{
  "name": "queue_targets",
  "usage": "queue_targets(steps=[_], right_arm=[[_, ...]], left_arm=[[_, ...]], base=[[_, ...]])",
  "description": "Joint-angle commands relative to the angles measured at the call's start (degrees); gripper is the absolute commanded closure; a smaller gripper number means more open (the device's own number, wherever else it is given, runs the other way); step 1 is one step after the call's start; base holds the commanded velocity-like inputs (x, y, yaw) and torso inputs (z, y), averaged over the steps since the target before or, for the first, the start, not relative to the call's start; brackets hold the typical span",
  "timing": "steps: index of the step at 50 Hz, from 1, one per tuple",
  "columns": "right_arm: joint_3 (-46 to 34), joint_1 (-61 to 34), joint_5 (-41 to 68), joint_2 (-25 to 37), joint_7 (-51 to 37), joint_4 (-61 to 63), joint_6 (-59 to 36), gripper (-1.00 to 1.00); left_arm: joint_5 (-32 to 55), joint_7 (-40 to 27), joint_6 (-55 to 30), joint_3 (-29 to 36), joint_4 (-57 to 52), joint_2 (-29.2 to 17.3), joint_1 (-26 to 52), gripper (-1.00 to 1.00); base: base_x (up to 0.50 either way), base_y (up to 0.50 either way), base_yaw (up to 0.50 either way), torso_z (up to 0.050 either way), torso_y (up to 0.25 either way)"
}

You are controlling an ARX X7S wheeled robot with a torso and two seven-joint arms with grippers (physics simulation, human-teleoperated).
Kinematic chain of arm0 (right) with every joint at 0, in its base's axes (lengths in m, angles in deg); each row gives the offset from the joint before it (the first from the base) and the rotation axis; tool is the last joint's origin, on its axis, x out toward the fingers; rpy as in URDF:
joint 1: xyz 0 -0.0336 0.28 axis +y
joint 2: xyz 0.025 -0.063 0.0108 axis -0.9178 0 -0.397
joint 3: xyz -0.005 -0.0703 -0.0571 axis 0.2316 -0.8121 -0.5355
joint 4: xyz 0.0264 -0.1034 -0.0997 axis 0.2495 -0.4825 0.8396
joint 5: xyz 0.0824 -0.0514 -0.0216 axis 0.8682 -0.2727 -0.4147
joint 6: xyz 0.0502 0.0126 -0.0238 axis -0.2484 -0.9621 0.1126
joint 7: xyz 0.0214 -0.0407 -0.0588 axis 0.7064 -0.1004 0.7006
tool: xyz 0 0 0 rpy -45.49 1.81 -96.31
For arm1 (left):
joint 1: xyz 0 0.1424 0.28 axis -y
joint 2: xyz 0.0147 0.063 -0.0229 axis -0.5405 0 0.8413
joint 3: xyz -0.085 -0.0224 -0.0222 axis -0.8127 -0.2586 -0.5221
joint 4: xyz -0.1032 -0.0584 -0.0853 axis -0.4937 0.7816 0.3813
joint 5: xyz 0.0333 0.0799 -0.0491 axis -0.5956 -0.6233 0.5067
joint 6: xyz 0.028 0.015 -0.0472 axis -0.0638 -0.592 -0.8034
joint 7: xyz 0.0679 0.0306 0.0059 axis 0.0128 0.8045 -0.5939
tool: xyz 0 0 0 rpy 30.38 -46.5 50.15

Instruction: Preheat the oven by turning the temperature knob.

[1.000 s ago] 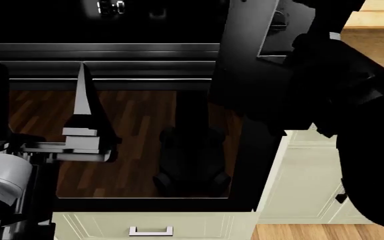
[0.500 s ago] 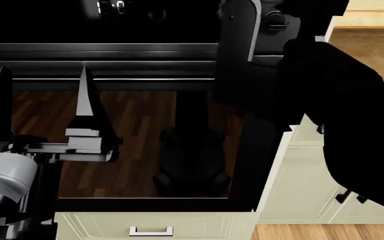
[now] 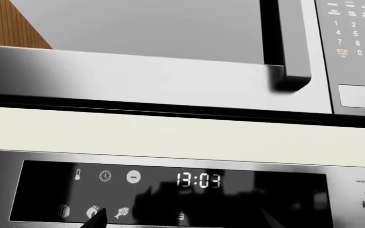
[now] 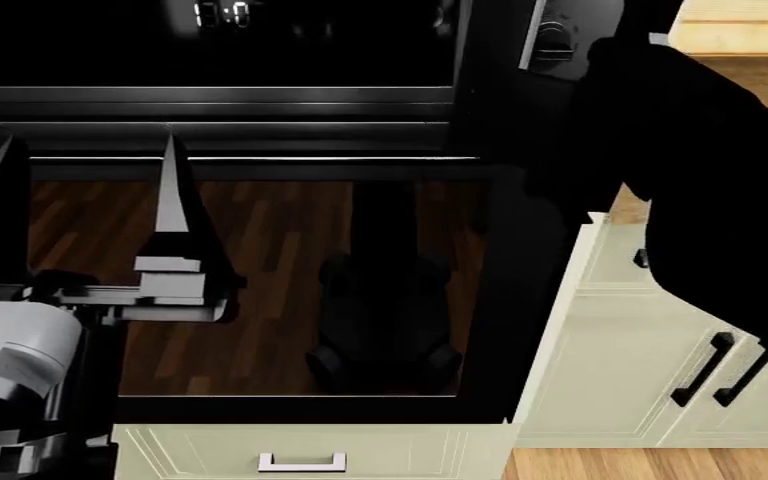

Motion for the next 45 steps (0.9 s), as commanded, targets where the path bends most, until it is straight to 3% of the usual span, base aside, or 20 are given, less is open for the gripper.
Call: queue_targets(steps=[1,19,45], right_arm=[[-2.38,0.86,-5.23,0.02,2.57,-2.49,3.65,-1.0],[-7.28,5.86,-12.86,-1.37,6.87,-7.97,11.94,-1.0],[-7.43,8.46,-12.28,-0.4,5.65,-9.24,10.28,-1.0]], left_arm=[[-0.21,0.05,0.31,0.16,0.27,0.01,-0.27,-1.0],[-0.2,0.62,1.17,0.25,1.66,0.25,-0.51,-1.0],[-1.01,1.34,1.94,0.99,3.11,0.7,-0.96,-1.0]], base=[[0.0,0.0,0.0,0.0,0.0],[0.0,0.0,0.0,0.0,0.0],[0.0,0.0,0.0,0.0,0.0]])
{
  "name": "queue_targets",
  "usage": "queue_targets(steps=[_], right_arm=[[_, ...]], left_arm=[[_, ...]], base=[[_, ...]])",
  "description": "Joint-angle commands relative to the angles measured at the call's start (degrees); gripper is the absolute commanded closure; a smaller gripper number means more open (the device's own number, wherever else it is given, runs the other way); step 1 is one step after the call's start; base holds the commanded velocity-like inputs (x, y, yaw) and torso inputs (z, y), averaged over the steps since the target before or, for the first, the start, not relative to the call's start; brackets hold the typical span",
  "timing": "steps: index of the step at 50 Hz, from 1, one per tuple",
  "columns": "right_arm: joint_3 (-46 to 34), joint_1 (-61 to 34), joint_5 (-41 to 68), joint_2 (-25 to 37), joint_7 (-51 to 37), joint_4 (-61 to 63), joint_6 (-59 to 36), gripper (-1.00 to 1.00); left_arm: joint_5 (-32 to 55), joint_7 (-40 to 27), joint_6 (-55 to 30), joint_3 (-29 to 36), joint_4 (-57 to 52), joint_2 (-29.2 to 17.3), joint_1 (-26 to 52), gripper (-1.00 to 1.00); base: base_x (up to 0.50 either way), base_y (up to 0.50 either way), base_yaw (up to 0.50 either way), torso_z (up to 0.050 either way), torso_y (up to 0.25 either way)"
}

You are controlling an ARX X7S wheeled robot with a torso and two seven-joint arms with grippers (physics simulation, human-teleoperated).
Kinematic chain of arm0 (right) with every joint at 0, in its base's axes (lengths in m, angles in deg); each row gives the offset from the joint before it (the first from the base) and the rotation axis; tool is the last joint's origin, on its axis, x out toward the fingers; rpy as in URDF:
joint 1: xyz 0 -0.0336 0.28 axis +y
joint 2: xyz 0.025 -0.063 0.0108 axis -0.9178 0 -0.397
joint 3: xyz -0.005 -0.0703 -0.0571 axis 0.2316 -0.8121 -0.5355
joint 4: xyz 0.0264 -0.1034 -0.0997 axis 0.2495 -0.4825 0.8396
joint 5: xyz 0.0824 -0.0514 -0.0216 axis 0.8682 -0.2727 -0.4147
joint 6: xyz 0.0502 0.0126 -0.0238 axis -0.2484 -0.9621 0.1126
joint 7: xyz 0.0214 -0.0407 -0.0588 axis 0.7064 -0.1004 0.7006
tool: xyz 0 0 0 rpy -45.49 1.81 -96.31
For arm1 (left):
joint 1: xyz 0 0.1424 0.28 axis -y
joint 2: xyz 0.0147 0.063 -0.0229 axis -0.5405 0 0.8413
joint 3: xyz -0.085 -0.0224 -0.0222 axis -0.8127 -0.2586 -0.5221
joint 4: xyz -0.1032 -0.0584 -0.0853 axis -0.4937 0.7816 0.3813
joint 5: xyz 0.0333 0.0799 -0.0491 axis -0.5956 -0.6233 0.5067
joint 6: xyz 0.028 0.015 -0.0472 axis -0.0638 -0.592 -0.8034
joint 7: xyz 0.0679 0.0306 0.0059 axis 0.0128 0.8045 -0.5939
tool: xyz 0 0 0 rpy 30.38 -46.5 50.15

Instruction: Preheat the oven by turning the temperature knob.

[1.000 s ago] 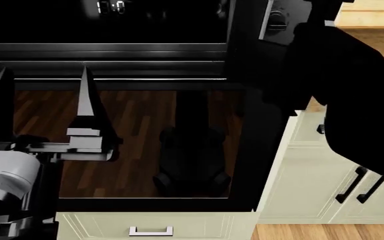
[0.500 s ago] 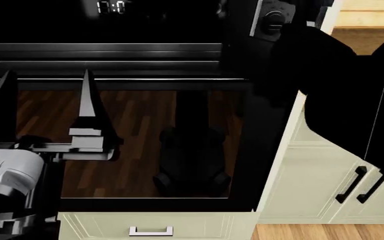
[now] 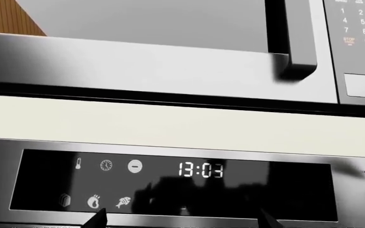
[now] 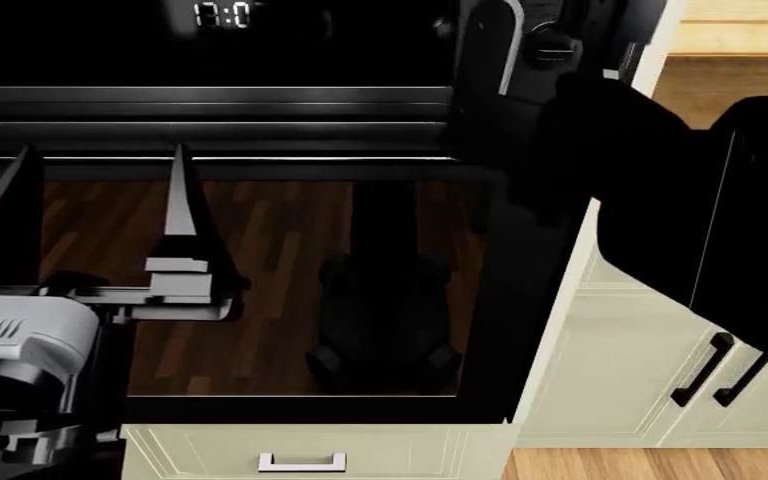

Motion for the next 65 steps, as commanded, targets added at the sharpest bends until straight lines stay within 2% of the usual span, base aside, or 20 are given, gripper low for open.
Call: queue_targets(steps=[1,24,39,64,65], right_arm=[[-0.07,0.73,0.34,0.39,-0.4,-0.25,-0.99,-1.0],[0.7,-0.48,-1.84,0.43,-1.83,-3.88,-1.94,-1.0],[0.64,0.06,-4.21,0.02,-0.88,-7.2,0.91,-1.0],[1.24,1.24,-4.22,-0.18,0.32,-5.95,3.04,-1.0],[1.31,1.17,-4.12,-0.12,0.26,-5.69,2.88,1.0]], left_arm=[[-0.3,0.3,0.25,0.36,0.62,0.23,-0.08,-1.0],[-0.37,0.96,0.51,0.63,2.11,0.82,0.76,-1.0],[-0.42,1.23,0.65,0.71,2.86,1.09,1.15,-1.0],[-0.77,1.22,0.97,0.84,3.11,1.04,0.65,-1.0],[-0.77,1.23,0.96,0.85,3.11,1.06,0.67,-1.0]], base=[[0.0,0.0,0.0,0.0,0.0],[0.0,0.0,0.0,0.0,0.0],[0.0,0.0,0.0,0.0,0.0],[0.0,0.0,0.0,0.0,0.0],[0.0,0.0,0.0,0.0,0.0]])
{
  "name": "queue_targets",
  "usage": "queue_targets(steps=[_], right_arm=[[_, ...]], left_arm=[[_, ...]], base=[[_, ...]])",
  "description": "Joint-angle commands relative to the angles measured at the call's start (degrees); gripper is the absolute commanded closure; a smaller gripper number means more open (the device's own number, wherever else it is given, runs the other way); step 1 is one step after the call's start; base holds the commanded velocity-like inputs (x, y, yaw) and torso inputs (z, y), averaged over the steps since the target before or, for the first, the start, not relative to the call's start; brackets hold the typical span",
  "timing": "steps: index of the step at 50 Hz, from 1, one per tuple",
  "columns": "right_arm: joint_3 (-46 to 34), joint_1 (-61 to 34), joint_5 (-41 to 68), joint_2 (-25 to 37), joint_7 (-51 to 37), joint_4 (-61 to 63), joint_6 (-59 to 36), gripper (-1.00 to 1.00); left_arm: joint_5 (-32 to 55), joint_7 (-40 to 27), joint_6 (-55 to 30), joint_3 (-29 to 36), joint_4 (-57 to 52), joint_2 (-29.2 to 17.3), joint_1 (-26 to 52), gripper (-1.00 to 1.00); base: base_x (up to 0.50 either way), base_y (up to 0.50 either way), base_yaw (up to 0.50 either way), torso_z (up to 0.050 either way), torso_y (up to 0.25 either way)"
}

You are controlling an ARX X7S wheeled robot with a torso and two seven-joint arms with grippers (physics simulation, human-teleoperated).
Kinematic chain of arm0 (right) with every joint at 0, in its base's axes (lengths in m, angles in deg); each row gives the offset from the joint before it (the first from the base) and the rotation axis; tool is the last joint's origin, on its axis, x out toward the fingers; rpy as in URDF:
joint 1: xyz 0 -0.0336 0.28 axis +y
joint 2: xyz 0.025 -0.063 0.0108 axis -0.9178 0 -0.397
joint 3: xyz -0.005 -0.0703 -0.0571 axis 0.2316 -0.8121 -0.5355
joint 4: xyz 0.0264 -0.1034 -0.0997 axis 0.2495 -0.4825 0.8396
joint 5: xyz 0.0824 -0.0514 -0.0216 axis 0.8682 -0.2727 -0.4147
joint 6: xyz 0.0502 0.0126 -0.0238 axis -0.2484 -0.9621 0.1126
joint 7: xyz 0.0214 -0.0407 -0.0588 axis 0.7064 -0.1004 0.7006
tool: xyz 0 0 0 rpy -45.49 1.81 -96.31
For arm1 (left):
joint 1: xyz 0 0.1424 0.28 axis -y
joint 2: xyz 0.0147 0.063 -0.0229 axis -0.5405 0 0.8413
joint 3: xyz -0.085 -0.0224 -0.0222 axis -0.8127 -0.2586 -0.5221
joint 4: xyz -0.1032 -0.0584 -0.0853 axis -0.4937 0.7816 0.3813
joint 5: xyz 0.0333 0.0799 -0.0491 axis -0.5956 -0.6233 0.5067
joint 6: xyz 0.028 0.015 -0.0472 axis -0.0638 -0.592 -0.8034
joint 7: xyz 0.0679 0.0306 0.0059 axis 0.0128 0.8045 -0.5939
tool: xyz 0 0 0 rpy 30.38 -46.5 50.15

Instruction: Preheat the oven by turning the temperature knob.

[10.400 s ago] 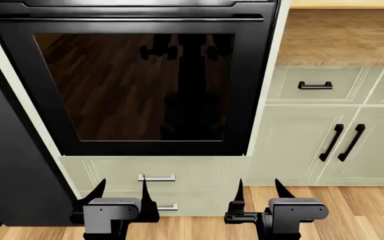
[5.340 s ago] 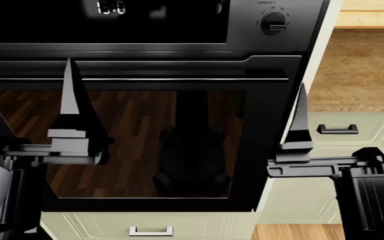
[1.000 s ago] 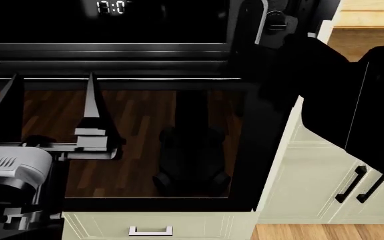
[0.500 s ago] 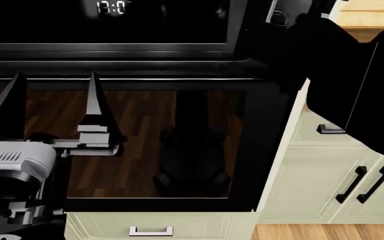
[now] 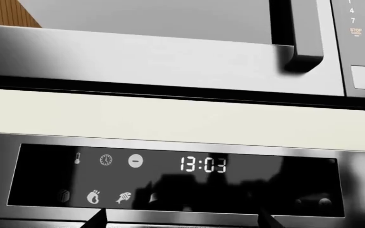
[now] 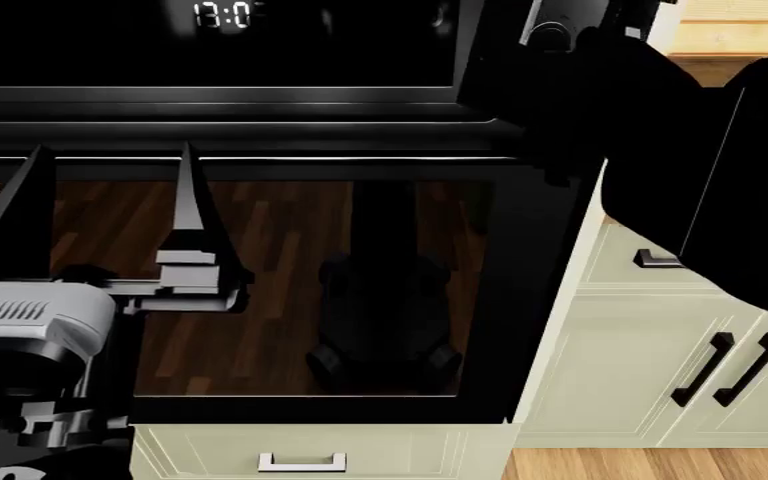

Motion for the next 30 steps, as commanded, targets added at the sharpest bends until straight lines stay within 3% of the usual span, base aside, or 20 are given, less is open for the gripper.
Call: queue_targets(steps=[1,30], right_arm=[[0.49,-0.04,0.69,0.21,0.2,1.55,-0.34,1.0],[0.83,0.33,0.77,1.19,0.11,2.46,-0.98,1.0]], left_arm=[[-0.16,0.06,0.09,0.14,0.19,0.07,-0.11,-1.0],[-0.02,0.19,-0.28,0.45,0.38,0.31,0.52,-1.0]], base=[[0.0,0.0,0.0,0.0,0.0],[0.0,0.0,0.0,0.0,0.001]])
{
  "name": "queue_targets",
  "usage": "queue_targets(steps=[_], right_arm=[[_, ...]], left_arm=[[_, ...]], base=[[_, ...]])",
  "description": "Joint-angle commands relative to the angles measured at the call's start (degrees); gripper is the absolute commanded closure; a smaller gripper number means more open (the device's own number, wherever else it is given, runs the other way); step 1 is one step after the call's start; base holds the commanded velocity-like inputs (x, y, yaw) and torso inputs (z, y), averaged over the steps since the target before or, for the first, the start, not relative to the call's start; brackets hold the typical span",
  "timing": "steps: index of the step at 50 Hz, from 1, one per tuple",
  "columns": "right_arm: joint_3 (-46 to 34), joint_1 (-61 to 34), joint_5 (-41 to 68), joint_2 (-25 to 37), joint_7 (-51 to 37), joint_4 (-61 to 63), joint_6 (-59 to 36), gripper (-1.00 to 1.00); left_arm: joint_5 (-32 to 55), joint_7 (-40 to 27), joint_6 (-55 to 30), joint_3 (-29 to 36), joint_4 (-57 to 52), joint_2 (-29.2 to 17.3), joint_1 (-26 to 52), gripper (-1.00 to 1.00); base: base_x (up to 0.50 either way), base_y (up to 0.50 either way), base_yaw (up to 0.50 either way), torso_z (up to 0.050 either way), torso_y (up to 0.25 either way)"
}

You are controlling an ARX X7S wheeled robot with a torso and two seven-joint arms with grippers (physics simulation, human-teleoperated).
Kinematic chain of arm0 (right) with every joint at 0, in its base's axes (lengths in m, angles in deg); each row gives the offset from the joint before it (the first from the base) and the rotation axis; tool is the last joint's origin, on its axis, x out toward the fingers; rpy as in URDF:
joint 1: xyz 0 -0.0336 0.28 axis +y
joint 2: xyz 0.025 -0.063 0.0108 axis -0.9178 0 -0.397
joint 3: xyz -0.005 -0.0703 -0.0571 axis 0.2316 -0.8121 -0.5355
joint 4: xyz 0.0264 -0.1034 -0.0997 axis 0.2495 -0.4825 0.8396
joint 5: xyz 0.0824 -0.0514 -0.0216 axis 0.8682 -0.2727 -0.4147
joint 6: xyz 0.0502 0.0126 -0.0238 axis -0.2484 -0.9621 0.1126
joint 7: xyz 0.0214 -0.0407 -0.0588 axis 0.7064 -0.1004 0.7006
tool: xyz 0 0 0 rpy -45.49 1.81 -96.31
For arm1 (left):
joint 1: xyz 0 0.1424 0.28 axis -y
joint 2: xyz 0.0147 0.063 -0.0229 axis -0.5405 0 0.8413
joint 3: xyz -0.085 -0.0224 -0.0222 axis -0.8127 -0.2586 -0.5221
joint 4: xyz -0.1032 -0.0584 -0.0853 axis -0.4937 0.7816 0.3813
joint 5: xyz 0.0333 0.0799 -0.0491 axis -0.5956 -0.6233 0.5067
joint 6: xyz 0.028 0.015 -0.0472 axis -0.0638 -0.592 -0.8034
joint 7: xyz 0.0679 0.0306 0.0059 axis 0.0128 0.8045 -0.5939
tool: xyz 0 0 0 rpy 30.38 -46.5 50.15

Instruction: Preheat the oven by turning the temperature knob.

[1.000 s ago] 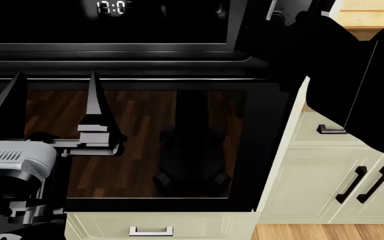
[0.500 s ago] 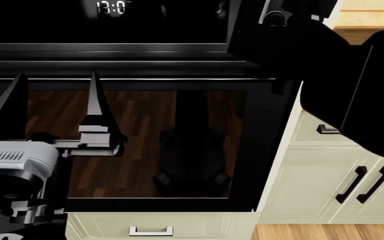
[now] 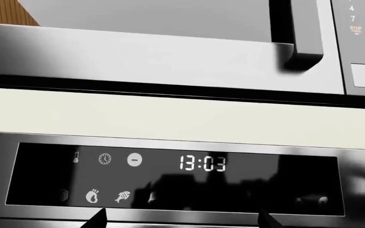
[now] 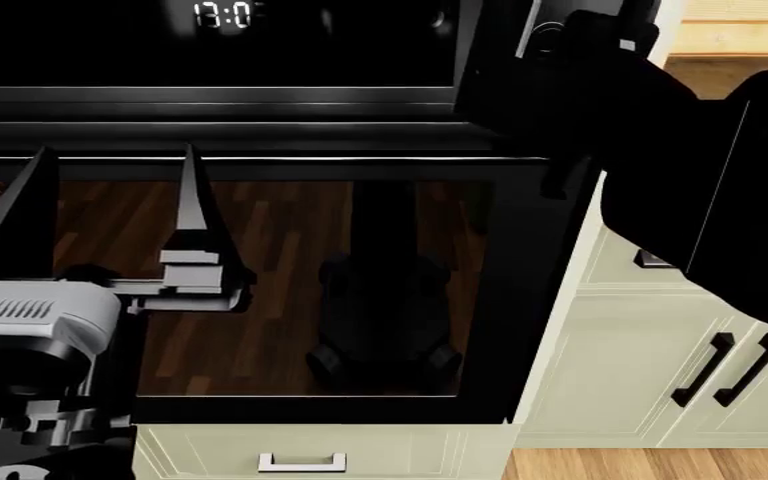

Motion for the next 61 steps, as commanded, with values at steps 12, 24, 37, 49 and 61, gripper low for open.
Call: queue_targets(steps=[12,24,37,49,61], right_arm=[[1.98,1.31,0.01,1.83,-1.69,-0.76,1.41,1.0],[15.14,9.8,6.15,7.0,-10.37,-3.81,13.55,1.0],[21.65,14.98,8.84,9.31,-12.33,-5.72,24.09,1.0],[25.63,18.55,10.64,9.04,-14.58,-9.1,30.13,1.0],[29.09,21.3,12.24,8.85,-16.07,-11.36,35.38,1.0]], left_arm=[[0.1,0.09,0.14,0.02,0.02,-0.02,0.02,-1.0],[-0.03,-0.22,0.21,-0.17,-0.48,-0.37,-0.38,-1.0],[-0.13,-0.35,0.35,-0.2,-0.62,-0.46,-0.66,-1.0],[0.06,-0.23,0.46,-0.24,-0.28,-0.37,-0.52,-1.0],[0.25,-0.28,0.68,-0.56,-0.39,-0.66,-0.69,-1.0]], base=[[0.0,0.0,0.0,0.0,0.0],[0.0,0.0,0.0,0.0,0.0],[0.0,0.0,0.0,0.0,0.0],[0.01,0.0,0.01,0.0,0.0],[0.02,0.0,0.01,0.001,0.0]])
